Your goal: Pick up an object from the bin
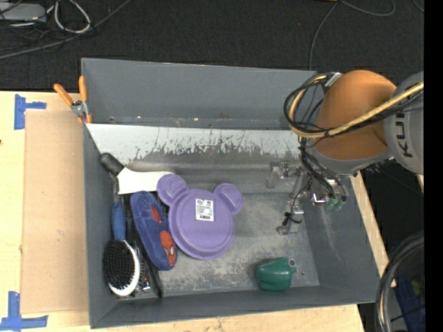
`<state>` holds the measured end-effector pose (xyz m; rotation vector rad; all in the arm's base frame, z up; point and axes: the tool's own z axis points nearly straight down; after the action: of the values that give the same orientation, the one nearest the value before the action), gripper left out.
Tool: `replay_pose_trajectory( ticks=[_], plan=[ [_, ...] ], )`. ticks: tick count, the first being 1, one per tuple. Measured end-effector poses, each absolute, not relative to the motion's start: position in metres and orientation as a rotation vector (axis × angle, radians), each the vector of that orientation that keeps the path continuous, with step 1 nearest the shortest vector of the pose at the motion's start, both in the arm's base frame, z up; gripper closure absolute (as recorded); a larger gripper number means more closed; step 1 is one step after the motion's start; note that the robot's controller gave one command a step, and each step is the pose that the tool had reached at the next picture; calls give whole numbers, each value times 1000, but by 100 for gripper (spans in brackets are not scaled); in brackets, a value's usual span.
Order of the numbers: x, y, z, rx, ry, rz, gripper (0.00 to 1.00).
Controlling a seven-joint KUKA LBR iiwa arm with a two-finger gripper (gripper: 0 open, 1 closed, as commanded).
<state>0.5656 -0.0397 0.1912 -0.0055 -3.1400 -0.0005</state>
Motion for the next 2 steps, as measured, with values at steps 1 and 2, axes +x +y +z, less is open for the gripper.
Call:
replay_pose_trajectory(
  ticks=[1, 2],
  plan=[
    [533, -45, 139, 227, -3132, -1, 0],
    [481, -43, 161, 505, -3103, 0, 0]
  ],
)
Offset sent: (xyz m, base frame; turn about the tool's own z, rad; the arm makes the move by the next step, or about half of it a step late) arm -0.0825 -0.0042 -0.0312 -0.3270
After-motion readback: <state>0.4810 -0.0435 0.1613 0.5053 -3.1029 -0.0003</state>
